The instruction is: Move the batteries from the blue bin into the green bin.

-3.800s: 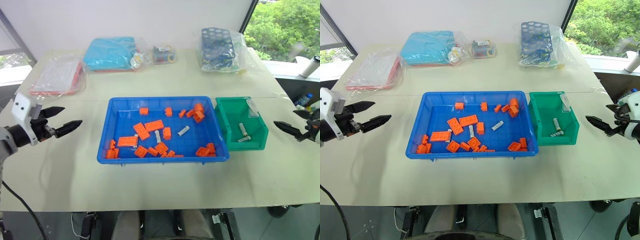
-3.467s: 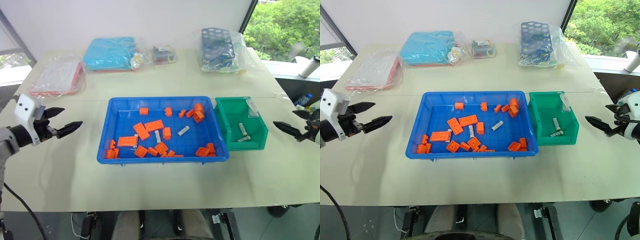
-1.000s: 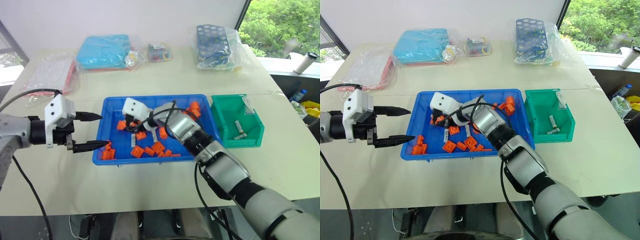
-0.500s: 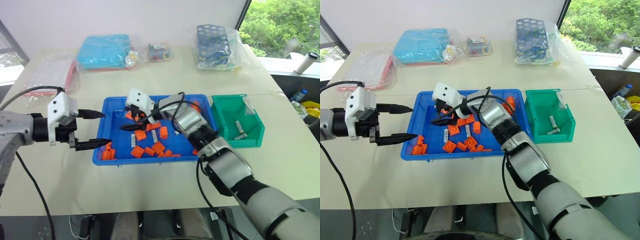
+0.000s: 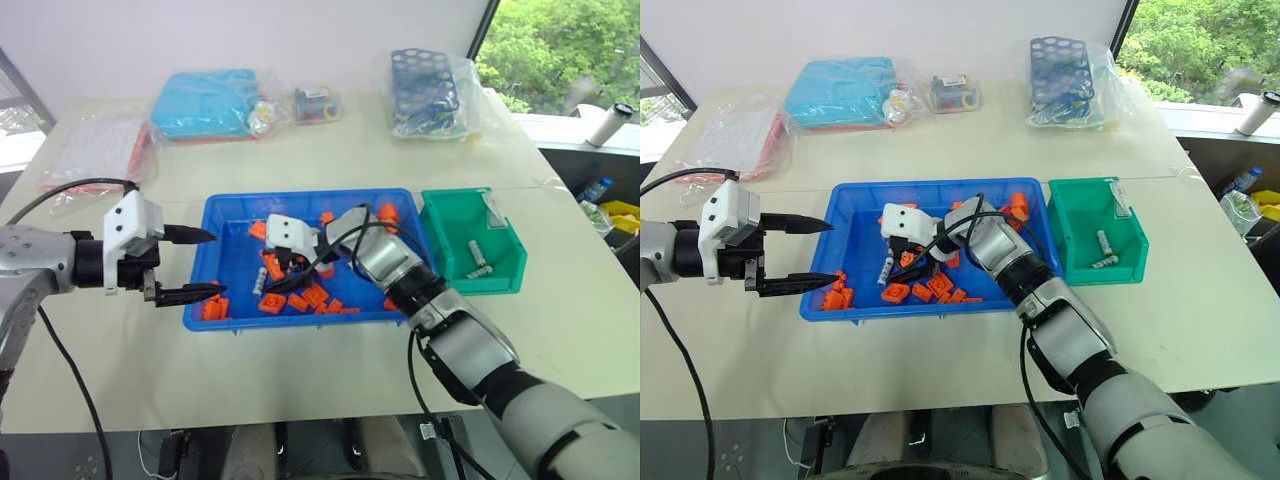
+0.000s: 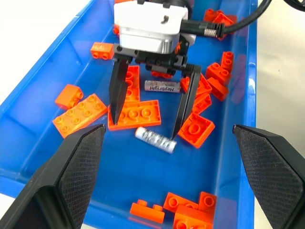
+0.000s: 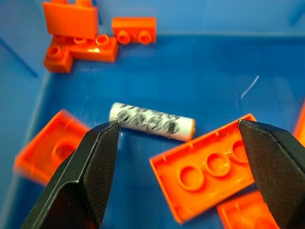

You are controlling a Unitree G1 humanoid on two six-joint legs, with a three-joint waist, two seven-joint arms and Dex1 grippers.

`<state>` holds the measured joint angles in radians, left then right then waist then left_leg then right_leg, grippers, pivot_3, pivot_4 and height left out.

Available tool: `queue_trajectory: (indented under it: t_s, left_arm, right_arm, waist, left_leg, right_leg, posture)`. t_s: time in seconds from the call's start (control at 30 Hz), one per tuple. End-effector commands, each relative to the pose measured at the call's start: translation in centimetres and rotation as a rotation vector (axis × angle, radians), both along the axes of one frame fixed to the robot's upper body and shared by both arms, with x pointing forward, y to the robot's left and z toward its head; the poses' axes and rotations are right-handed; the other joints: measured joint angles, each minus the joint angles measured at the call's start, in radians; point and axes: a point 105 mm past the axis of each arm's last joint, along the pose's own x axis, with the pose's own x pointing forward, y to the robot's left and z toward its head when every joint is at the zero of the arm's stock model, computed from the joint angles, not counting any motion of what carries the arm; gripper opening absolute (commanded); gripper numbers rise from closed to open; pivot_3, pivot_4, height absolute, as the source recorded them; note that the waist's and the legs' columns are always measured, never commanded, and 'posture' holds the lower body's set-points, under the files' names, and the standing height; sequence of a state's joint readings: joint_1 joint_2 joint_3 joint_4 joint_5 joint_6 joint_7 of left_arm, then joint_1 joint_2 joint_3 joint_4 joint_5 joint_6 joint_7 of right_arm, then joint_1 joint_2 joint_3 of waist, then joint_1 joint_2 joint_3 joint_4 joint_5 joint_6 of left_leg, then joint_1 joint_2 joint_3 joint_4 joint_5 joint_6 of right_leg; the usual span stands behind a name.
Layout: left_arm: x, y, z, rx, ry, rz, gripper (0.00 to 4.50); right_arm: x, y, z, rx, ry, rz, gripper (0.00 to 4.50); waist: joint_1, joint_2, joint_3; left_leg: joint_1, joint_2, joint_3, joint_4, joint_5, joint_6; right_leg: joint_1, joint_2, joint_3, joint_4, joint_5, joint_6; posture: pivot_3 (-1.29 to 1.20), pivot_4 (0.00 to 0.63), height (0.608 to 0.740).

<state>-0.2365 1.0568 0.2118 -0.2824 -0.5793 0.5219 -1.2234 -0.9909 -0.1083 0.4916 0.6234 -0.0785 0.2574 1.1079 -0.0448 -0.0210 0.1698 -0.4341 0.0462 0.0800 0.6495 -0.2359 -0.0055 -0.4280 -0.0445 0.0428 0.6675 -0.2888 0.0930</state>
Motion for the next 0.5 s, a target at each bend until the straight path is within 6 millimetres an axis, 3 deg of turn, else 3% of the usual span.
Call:
queue_trajectory:
  t_s: [0.03,0.17,0.5]
  left_arm:
    - [-0.2,-0.1,0.8,-0.001,-0.036,-0.007,4.50]
    - [-0.2,0.0,0.9,0.000,-0.042,0.003,4.50]
    - [-0.1,0.2,0.9,0.001,-0.049,0.014,4.50]
  right_arm:
    - [0.0,0.4,0.9,0.000,-0.044,0.036,4.04]
    - [-0.7,0.1,0.5,-0.015,-0.022,0.069,4.04]
    - [-1.2,1.8,1.6,0.045,-0.084,0.102,4.04]
  waist:
    - [0.002,0.000,0.000]
    - [0.001,0.000,0.000]
    - [0.000,0.000,0.000]
  left_leg:
    - [0.000,0.000,0.000,0.000,0.000,0.000]
    - [0.000,0.000,0.000,0.000,0.000,0.000]
    - [0.000,0.000,0.000,0.000,0.000,0.000]
  right_leg:
    - [0.000,0.000,0.000,0.000,0.000,0.000]
    - [0.000,0.000,0.000,0.000,0.000,0.000]
    - [0.000,0.000,0.000,0.000,0.000,0.000]
  posture:
    - [0.00,0.150,0.739]
    - [0.00,0.150,0.739]
    - [0.00,0.150,0.739]
